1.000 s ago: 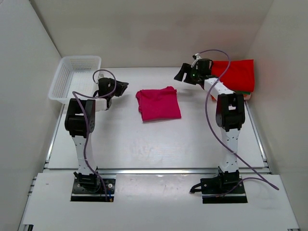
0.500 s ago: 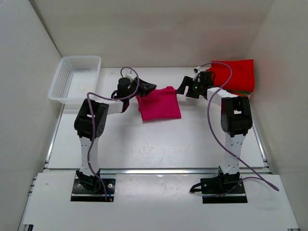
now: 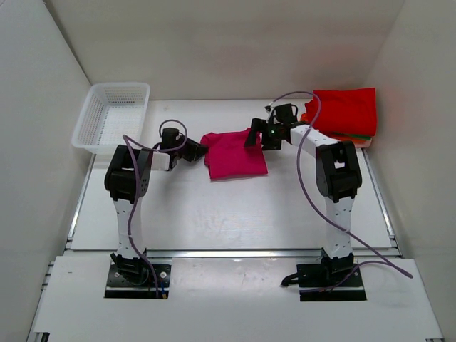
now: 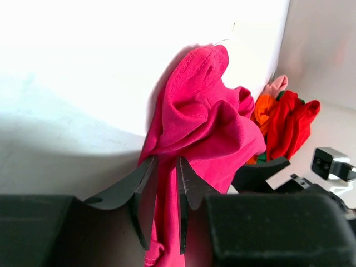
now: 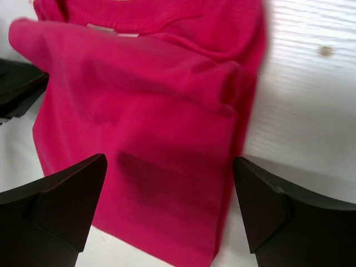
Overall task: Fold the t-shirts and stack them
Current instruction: Fold the long partially folded tshirt into a neat square, then put the neatly folded tshirt into the corner of the board with the right arm
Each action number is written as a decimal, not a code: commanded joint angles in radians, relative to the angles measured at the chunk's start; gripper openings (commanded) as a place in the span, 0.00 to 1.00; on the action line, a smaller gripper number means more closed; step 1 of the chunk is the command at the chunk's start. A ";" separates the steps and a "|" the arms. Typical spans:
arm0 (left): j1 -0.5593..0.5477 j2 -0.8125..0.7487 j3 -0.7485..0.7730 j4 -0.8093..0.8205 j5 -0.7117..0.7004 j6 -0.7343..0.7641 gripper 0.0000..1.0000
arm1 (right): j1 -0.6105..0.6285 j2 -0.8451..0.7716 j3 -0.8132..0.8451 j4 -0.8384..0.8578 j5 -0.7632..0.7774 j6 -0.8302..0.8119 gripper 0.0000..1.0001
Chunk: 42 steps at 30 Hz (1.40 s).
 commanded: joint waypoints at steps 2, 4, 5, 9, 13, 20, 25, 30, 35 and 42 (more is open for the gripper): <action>-0.007 0.025 0.058 -0.151 -0.016 0.048 0.32 | 0.054 0.081 0.141 -0.184 0.007 -0.054 0.94; -0.008 0.028 0.055 -0.160 -0.010 0.054 0.31 | 0.067 0.121 0.210 -0.224 0.006 -0.059 0.94; -0.001 0.034 0.050 -0.148 -0.006 0.050 0.31 | 0.070 0.153 0.219 -0.255 -0.005 -0.059 0.94; -0.011 0.035 0.030 -0.148 -0.003 0.048 0.31 | 0.062 0.222 0.304 -0.307 -0.078 -0.043 0.87; 0.001 0.028 0.007 -0.118 0.010 0.042 0.31 | 0.065 0.306 0.446 -0.446 -0.089 -0.074 0.32; 0.010 -0.043 -0.056 0.086 0.134 -0.074 0.32 | 0.048 0.247 0.519 -0.468 -0.002 -0.215 0.00; 0.052 -0.202 -0.065 0.067 0.165 -0.063 0.30 | 0.019 0.149 0.572 -0.464 0.081 -0.302 0.00; 0.078 -0.308 -0.126 0.086 0.149 -0.061 0.29 | 0.001 0.110 0.644 -0.504 0.126 -0.370 0.00; 0.073 -0.295 -0.168 0.123 0.181 -0.098 0.28 | -0.004 0.067 0.635 -0.501 0.213 -0.422 0.00; 0.053 -0.288 -0.185 0.136 0.185 -0.101 0.28 | -0.041 0.020 0.647 -0.494 0.266 -0.470 0.00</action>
